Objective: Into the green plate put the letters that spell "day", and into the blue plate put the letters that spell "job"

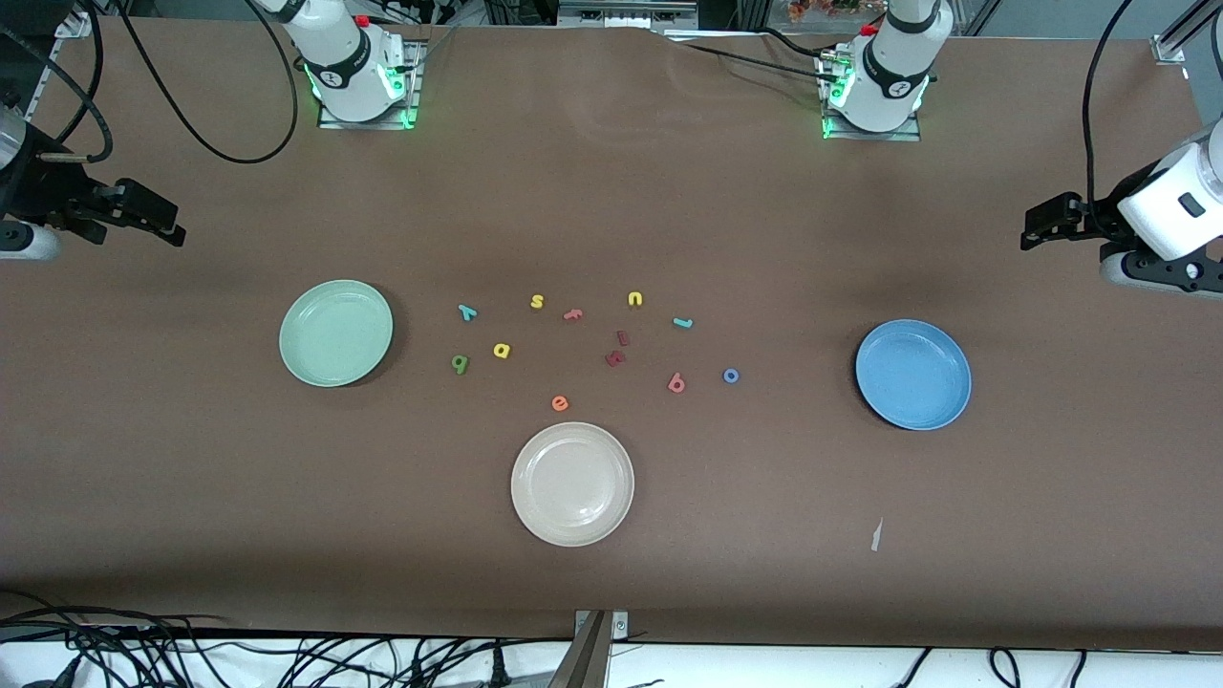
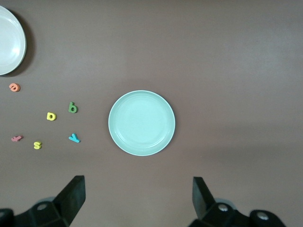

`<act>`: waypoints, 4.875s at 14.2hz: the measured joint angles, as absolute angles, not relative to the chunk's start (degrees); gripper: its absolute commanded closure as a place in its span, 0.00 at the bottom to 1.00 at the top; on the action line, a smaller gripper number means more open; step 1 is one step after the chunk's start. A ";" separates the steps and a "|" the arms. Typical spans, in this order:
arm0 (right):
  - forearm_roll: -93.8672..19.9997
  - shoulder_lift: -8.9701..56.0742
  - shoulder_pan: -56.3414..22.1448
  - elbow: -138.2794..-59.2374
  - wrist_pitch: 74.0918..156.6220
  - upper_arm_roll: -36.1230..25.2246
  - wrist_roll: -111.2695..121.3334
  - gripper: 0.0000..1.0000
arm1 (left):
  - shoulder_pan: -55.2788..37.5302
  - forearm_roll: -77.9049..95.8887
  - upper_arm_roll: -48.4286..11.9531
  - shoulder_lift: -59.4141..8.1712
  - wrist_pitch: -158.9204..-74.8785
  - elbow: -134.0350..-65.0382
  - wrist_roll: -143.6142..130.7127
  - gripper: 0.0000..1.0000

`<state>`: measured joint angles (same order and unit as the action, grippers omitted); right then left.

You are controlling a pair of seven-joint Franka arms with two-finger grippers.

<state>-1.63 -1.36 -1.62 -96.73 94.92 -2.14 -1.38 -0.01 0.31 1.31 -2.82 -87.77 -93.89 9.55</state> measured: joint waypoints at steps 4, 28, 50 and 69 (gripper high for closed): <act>-1.63 -1.36 -1.62 -96.73 94.92 -2.15 -1.38 0.00 | -0.01 0.31 1.31 -2.82 -87.77 -94.02 9.55 0.00; -1.63 -1.36 -1.62 -96.73 94.92 -2.15 -1.38 0.00 | -0.01 0.31 1.31 -2.87 -87.80 -94.11 9.55 0.00; -1.63 -1.35 -1.62 -96.73 94.91 -2.15 -1.39 0.00 | -0.01 0.31 1.31 -2.88 -87.80 -94.11 9.55 0.00; 0.07 6.82 -3.57 -97.42 96.42 -2.01 -2.09 0.00 | -0.05 0.31 1.30 -3.56 -87.80 -94.18 9.55 0.00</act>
